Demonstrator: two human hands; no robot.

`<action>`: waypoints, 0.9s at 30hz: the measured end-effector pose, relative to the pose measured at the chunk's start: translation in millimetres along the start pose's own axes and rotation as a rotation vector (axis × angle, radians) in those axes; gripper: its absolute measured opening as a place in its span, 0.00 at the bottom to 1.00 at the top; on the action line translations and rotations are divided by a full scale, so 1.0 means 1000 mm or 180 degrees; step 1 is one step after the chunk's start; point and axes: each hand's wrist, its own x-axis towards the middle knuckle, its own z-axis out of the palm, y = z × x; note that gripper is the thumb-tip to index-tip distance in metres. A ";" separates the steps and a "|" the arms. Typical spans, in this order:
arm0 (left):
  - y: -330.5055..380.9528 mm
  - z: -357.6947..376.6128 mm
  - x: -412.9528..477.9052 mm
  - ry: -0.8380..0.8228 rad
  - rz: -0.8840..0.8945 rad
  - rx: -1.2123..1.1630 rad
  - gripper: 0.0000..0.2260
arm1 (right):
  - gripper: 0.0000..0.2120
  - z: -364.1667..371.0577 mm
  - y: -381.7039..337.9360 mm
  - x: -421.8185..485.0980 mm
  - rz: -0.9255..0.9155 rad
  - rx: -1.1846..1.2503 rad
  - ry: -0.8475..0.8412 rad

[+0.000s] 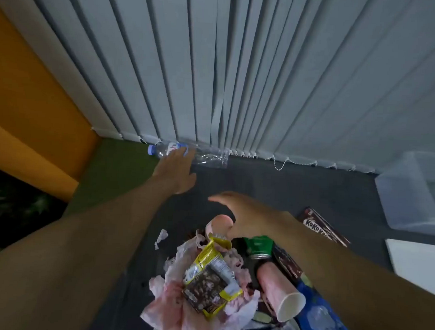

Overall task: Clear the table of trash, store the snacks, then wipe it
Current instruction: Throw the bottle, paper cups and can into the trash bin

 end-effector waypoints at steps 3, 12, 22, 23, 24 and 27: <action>-0.006 0.010 0.017 -0.0083 0.0059 0.0260 0.35 | 0.40 0.004 -0.005 0.011 -0.0095 0.0050 -0.0296; -0.005 0.024 0.041 -0.0147 -0.0018 0.1044 0.40 | 0.30 0.017 -0.007 0.023 0.0014 0.0027 -0.0746; -0.006 0.034 0.034 0.0175 0.0027 0.1045 0.29 | 0.14 0.021 0.004 0.009 0.0505 0.0773 -0.0568; -0.007 0.033 0.032 0.0187 0.0055 0.1095 0.29 | 0.13 0.020 0.005 0.008 0.0560 0.0796 -0.0507; -0.007 0.032 0.029 0.0165 0.0076 0.1128 0.30 | 0.12 0.019 0.006 0.006 0.0611 0.0833 -0.0453; -0.008 0.027 0.017 0.0055 0.0011 0.1068 0.26 | 0.08 0.018 0.007 0.003 0.0732 0.0902 -0.0336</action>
